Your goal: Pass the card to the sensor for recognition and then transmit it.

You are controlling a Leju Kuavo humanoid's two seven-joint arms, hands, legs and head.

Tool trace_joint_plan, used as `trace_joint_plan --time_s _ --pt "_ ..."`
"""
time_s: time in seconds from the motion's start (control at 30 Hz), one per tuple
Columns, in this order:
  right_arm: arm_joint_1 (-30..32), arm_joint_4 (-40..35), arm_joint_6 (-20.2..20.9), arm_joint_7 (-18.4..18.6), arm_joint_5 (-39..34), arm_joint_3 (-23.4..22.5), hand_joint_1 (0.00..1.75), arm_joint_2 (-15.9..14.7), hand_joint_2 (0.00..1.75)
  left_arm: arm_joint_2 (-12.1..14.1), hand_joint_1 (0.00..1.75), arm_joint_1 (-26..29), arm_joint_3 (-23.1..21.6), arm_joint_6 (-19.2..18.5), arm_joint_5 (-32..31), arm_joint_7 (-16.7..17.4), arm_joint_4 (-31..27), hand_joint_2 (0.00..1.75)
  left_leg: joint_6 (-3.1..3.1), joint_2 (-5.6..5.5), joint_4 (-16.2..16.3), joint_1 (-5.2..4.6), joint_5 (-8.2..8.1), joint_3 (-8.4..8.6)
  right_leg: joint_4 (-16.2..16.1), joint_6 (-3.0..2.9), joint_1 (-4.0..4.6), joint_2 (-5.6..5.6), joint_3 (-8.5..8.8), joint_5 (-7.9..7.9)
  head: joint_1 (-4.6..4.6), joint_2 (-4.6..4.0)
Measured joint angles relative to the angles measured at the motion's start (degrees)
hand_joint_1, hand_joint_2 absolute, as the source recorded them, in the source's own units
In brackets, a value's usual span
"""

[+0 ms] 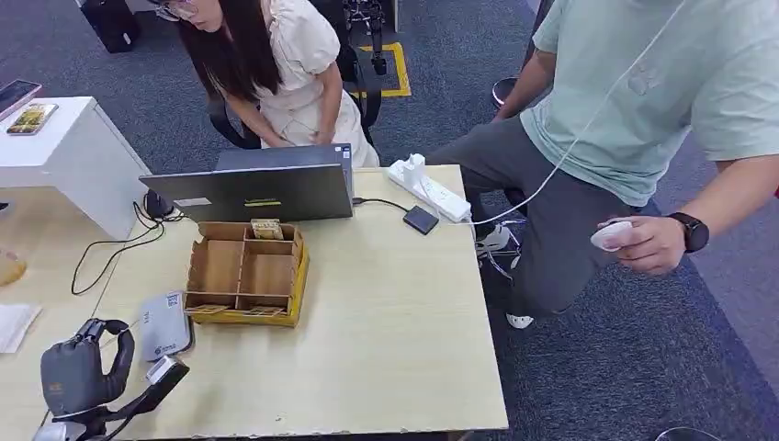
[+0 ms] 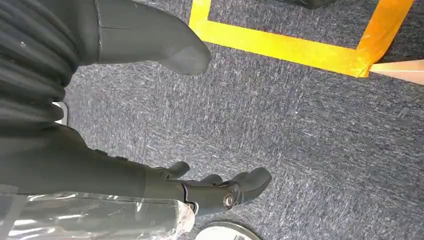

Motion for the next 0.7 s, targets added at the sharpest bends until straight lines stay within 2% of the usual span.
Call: trace_joint_plan --time_s 0.33,0.7 --pt "-0.01 -0.04 0.02 0.09 0.09 -0.11 0.0 0.28 1.75 -0.31 1.75 1.05 -0.88 0.0 -4.02 -0.24 -0.87 1.75 0.0 0.0 0.0 0.0 0.0 -0.01 0.0 0.0 0.0 0.0 0.0 0.0 0.0 0.0" --pt "-0.01 -0.07 0.02 0.04 0.11 -0.11 0.0 0.31 1.75 -0.66 1.75 1.32 -0.9 0.0 -4.2 -0.35 -0.85 1.75 0.0 0.0 0.0 0.0 0.0 0.0 0.0 0.0 0.0 0.0 0.0 0.0 0.0 0.0"
